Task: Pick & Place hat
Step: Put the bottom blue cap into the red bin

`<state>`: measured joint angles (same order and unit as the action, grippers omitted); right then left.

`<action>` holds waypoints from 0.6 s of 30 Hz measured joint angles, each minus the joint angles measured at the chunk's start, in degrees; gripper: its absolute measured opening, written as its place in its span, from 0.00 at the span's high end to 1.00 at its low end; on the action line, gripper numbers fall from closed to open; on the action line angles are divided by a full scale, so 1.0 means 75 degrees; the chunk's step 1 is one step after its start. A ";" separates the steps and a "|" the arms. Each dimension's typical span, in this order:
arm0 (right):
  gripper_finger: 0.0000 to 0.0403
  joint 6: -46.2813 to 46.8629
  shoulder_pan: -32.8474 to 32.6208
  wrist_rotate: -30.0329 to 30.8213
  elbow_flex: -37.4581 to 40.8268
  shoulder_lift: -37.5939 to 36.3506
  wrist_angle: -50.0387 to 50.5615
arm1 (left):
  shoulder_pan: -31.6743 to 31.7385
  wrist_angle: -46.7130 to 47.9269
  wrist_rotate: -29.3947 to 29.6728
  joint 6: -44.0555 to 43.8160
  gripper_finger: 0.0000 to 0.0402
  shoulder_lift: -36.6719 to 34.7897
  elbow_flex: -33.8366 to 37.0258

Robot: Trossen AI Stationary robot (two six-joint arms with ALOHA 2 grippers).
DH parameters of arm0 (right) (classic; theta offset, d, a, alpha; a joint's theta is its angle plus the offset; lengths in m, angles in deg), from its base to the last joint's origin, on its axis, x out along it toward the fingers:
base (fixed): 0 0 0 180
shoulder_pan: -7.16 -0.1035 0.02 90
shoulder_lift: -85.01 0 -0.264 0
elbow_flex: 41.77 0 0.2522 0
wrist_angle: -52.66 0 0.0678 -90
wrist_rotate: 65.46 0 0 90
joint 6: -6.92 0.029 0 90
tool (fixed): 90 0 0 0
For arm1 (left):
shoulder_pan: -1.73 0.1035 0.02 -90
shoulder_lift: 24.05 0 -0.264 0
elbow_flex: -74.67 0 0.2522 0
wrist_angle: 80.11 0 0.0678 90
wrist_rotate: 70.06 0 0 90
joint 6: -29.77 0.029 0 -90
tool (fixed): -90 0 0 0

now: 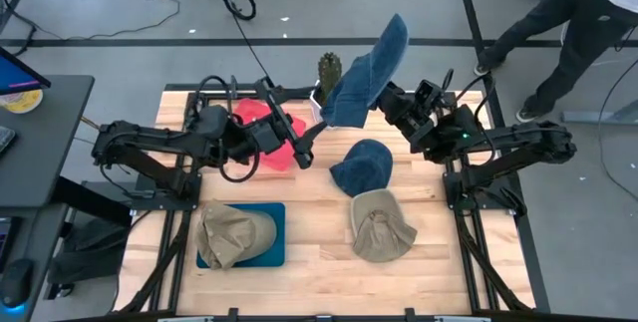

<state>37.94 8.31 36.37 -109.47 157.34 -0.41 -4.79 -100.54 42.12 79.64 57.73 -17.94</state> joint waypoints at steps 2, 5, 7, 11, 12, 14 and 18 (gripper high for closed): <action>0.99 0.0000 0.0000 -0.0034 0.0001 -0.0003 -0.0008 | -0.0003 -0.0126 0.0272 0.0089 0.27 0.0005 0.0000; 0.99 0.0000 0.0000 -0.0127 0.0001 -0.0003 -0.0005 | -0.0003 -0.0313 0.0558 0.0057 0.30 0.0002 0.0000; 0.99 0.0000 0.0000 -0.0245 0.0001 -0.0003 -0.0005 | 0.0000 -0.0317 0.0687 0.0044 0.33 0.0002 0.0000; 0.99 0.0000 0.0000 -0.0498 0.0001 -0.0003 -0.0008 | -0.0003 -0.0304 0.0795 -0.0075 0.40 0.0002 0.0000; 0.99 0.0000 0.0000 -0.0530 0.0001 -0.0003 -0.0008 | -0.0003 -0.0307 0.0808 -0.0210 0.41 0.0018 0.0000; 0.99 0.0003 0.0000 -0.0666 0.0001 -0.0003 -0.0008 | -0.0003 -0.0293 0.0810 -0.0434 0.43 0.0046 0.0000; 0.99 0.0073 -0.0003 -0.0894 0.0001 -0.0003 -0.0005 | -0.0002 -0.0257 0.0616 -0.0925 0.46 0.0051 0.0000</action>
<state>38.49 8.29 29.67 -109.47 157.32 -0.45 -4.80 -102.47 46.74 72.70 58.12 -17.94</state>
